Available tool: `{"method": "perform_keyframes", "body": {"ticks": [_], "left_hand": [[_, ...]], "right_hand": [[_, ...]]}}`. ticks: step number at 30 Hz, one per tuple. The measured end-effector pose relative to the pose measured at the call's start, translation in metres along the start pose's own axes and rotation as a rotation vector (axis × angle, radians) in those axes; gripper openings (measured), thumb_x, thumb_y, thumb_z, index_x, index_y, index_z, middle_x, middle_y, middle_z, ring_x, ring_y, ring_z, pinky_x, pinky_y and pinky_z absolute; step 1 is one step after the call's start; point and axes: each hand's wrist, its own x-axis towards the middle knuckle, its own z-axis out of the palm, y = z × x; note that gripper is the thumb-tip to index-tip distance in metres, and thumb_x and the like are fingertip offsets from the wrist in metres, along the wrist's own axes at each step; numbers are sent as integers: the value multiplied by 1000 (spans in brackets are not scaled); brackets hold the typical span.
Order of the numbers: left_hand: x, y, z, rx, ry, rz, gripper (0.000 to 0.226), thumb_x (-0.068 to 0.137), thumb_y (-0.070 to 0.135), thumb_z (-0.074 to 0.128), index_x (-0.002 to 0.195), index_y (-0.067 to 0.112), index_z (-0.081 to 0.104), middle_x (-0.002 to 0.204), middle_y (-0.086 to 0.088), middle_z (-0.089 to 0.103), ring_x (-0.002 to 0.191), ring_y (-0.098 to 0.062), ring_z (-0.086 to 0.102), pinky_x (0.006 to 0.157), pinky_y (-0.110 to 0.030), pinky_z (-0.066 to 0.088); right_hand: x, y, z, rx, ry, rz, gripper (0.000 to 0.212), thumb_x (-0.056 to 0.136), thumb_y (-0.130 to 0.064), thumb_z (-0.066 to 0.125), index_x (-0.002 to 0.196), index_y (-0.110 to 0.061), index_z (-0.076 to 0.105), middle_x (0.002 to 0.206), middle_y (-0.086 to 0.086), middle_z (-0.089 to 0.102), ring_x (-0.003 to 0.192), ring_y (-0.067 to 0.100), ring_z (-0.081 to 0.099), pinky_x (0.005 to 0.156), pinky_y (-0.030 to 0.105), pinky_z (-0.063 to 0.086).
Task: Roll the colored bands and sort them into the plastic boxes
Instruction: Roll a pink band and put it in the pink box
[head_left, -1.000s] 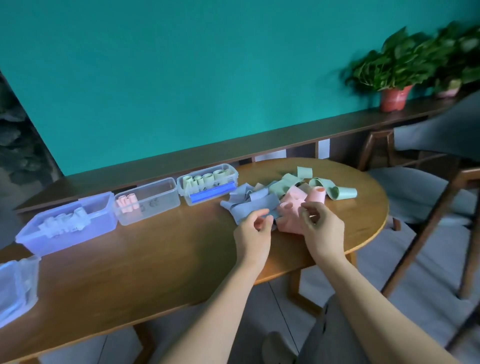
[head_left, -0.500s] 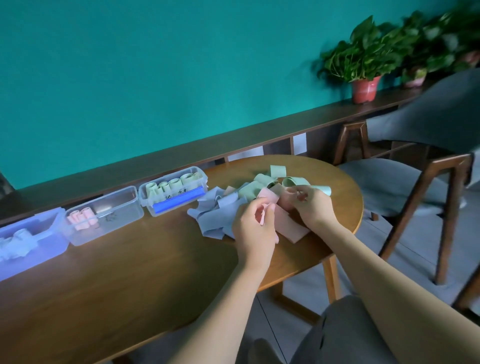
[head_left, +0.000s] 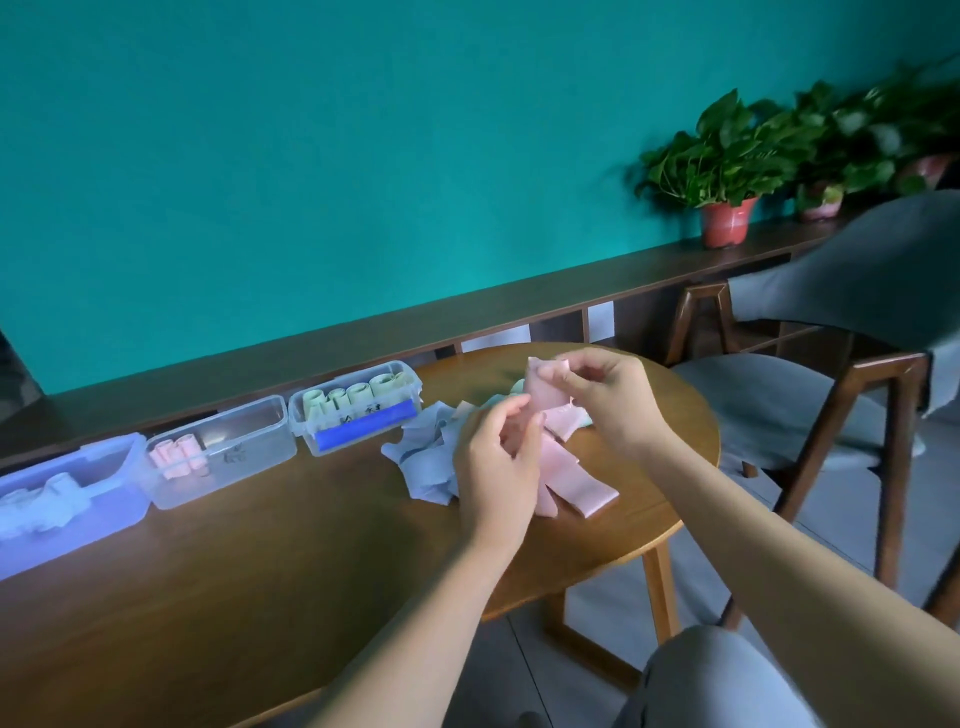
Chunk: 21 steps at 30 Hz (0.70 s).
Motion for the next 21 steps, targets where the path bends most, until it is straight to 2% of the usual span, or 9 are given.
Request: {"method": "perform_keyframes", "body": {"ticks": [2,4,7,10,12,16,21], "left_hand": [[11,12,-12,-35,23,4,22,92,34,71,114,30,70,108,17,69,98,7,61,79,-14,55],[20,25,-29,-70,68,43,25,89,36,73,112,27,71,106,17,70,98,1,62,75,-12,55],[31,42,-63,-108,142,134,27,86,34,77,111,24,72,106,15,70,100,-3,63,76,-8,49],[34,51,-100,-138,177,166,29,84,31,80,111,26,72,109,15,69,103,-7,64,81,-15,53],[32,56,-124,-157,173,130,26,85,29,79,110,28,72,107,15,71,102,-7,65,81,-17,54],[29,58,-171,-250,187,23,10,90,20,73,100,22,75,94,10,75,93,-11,69,80,-25,54],[22,50,-230,-285,284,-74,9,91,10,70,95,15,76,91,5,76,89,-13,71,80,-24,53]], "right_hand": [[3,-23,5,23,-25,-38,21,88,-35,73,87,-15,77,82,1,73,79,24,68,66,33,56],[6,-46,11,33,-47,-84,20,90,-33,73,90,-13,77,82,3,74,79,25,70,71,38,59],[4,-77,25,110,-85,-98,23,88,-29,76,98,-9,76,86,9,76,81,29,72,72,34,59],[-6,-104,47,182,-149,-84,25,87,-22,77,106,-6,72,84,10,76,74,19,74,60,23,58],[-17,-117,64,234,-208,-67,30,88,-19,75,114,-6,68,84,10,76,73,16,74,59,21,58],[-36,-137,97,390,-343,-40,34,91,-19,72,122,-5,65,94,23,75,80,26,73,68,32,63],[-57,-148,134,345,-541,-117,49,85,-17,78,130,-12,61,98,15,75,83,25,72,76,31,60]]}}
